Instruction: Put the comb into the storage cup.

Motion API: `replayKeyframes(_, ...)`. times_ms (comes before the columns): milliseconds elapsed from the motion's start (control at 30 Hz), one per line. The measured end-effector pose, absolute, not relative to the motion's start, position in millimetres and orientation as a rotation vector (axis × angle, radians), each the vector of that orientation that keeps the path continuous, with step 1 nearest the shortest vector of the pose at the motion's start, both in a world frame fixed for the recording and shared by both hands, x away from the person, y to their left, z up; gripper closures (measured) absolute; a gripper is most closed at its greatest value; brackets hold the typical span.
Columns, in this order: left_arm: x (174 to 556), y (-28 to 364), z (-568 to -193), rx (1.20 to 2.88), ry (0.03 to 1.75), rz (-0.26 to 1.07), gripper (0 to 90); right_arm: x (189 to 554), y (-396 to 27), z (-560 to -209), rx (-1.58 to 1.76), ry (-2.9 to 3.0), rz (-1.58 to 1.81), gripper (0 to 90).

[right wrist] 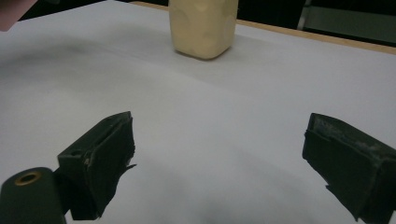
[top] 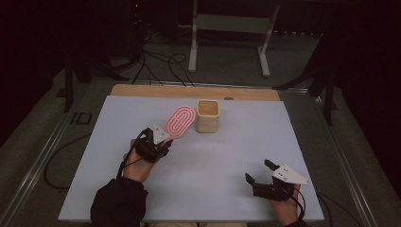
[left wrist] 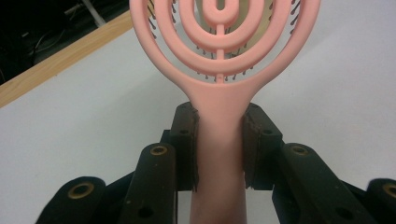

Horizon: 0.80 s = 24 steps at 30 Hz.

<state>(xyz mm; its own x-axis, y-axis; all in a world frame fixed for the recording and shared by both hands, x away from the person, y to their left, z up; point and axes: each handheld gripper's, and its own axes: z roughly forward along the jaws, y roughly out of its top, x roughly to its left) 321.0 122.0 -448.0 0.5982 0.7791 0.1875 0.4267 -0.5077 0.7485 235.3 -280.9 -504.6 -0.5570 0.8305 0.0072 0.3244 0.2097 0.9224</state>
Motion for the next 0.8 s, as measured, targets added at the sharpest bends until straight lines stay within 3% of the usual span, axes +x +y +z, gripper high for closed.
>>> replayKeyframes(800,300.7,133.8,-430.6,1.981,0.899,0.804,69.9,242.5,-277.0,-504.8,1.096,1.992,1.376,8.8)
